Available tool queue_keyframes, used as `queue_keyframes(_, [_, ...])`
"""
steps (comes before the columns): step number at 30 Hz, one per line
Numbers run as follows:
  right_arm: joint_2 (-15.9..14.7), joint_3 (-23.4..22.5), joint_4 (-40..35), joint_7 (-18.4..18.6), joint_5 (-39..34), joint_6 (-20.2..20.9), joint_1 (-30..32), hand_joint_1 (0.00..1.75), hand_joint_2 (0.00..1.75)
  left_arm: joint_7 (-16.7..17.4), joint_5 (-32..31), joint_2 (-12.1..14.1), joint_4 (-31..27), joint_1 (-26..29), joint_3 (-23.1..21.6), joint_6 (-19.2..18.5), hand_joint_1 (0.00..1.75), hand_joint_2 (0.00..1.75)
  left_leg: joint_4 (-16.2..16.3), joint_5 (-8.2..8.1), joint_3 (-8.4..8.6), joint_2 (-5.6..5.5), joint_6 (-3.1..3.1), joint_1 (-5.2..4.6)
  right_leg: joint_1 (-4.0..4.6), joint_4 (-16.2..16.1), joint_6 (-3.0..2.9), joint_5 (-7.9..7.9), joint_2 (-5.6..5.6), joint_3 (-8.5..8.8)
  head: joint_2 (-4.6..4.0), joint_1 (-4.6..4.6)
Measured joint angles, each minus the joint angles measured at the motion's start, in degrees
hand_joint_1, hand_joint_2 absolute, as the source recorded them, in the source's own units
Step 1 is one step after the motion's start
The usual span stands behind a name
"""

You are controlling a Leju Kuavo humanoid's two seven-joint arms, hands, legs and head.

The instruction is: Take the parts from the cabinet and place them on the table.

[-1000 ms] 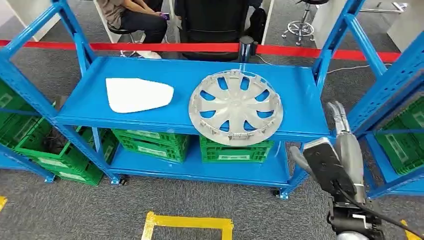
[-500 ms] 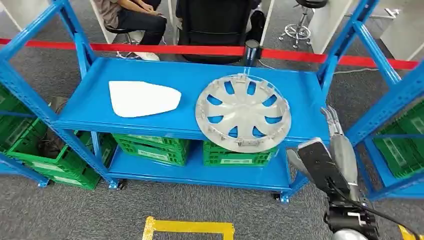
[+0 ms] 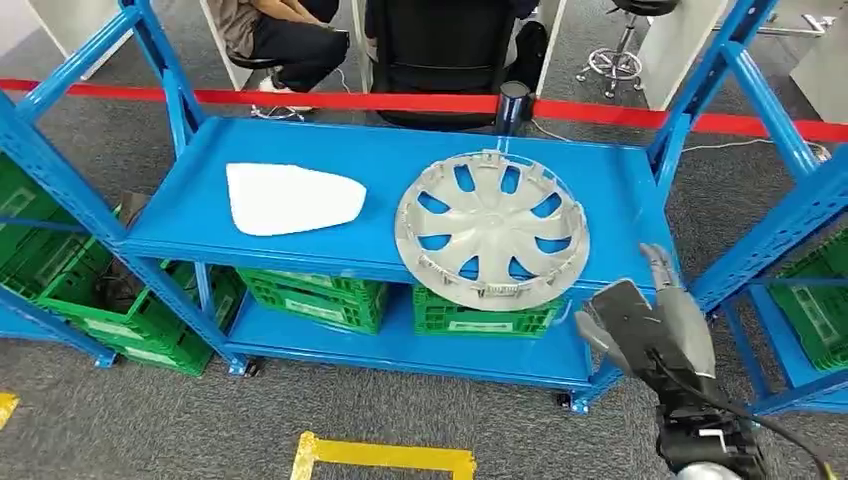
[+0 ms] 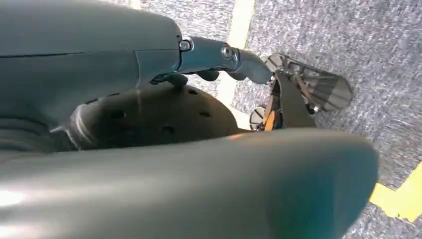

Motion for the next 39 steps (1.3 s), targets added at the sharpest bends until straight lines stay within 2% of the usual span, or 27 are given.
queue_keyframes(6, [-1.33, 1.18, 3.06, 2.99, -2.01, 4.85, -1.89, 0.00, 1.75, 0.92, 0.13, 0.09, 0.02, 0.02, -0.04, -0.42, 0.00, 0.00, -0.51, 0.28, 0.06, 0.00, -0.45, 0.01, 0.01, 0.01, -0.34, 0.01, 0.00, -0.01, 0.00, -0.68])
queue_keyframes(11, [-1.97, 3.57, 8.20, 2.93, -0.72, 9.88, -5.78, 0.00, 1.75, 1.05, 0.09, 0.22, 0.02, 0.01, -0.59, -0.77, 0.00, 0.00, -0.56, 0.46, 0.08, 0.00, -0.71, 0.00, 0.01, 0.04, -0.50, 0.06, 0.00, -0.04, 0.00, -0.81])
queue_keyframes(14, [-1.88, 5.47, 11.17, 2.18, 1.56, 11.36, -8.39, 0.00, 1.75, 1.07, 0.17, 0.31, 0.02, 0.00, -1.07, -0.96, 0.00, 0.00, -0.56, 0.51, 0.08, -0.01, -0.75, -0.04, 0.01, 0.04, -0.60, 0.14, -0.01, -0.04, 0.00, -0.85])
queue_keyframes(19, [-0.76, 8.96, 14.38, -0.73, 8.73, 11.73, -12.32, 0.00, 1.75, 0.96, 0.83, 0.33, 0.04, -0.03, -1.51, -1.01, 0.00, 0.00, -0.56, 0.53, 0.07, -0.01, -0.72, -0.16, -0.11, 0.03, -0.53, 0.20, -0.01, -0.04, 0.00, -0.87])
queue_keyframes(23, [0.44, 10.69, 15.34, -3.50, 16.27, 10.47, -14.23, 0.00, 1.75, 0.83, 1.33, 0.33, 0.04, -0.03, -1.79, -0.92, 0.00, 0.00, -0.56, 0.54, 0.06, -0.05, -0.71, -0.20, -0.15, 0.01, -0.52, 0.19, -0.04, -0.04, 0.00, -0.94])
queue_keyframes(28, [1.14, 11.82, 16.17, -3.94, 16.88, 10.23, -14.93, 0.00, 1.75, 0.83, 1.33, 0.42, 0.04, -0.03, -2.30, -0.90, 0.00, 0.00, -0.56, 0.52, 0.04, -0.04, -0.69, -0.23, -0.18, -0.02, -0.52, 0.19, -0.04, -0.04, 0.00, -0.94])
queue_keyframes(34, [1.57, 12.33, 17.07, -5.77, 19.65, 7.69, -15.57, 0.00, 1.75, 0.68, 1.64, 0.57, 0.07, -0.02, -2.80, -0.90, 0.00, 0.00, -0.56, 0.51, 0.04, -0.03, -0.68, -0.24, -0.19, -0.04, -0.51, 0.20, -0.03, -0.04, 0.00, -1.03])
queue_keyframes(39, [1.73, 12.33, 17.75, -4.92, 20.03, 10.13, -17.65, 0.00, 1.75, 0.68, 1.64, 0.63, 0.07, -0.02, -3.10, -1.05, 0.00, 0.00, -0.56, 0.52, 0.05, -0.03, -0.68, -0.24, -0.19, -0.04, -0.48, 0.22, -0.03, -0.04, 0.00, -1.03])
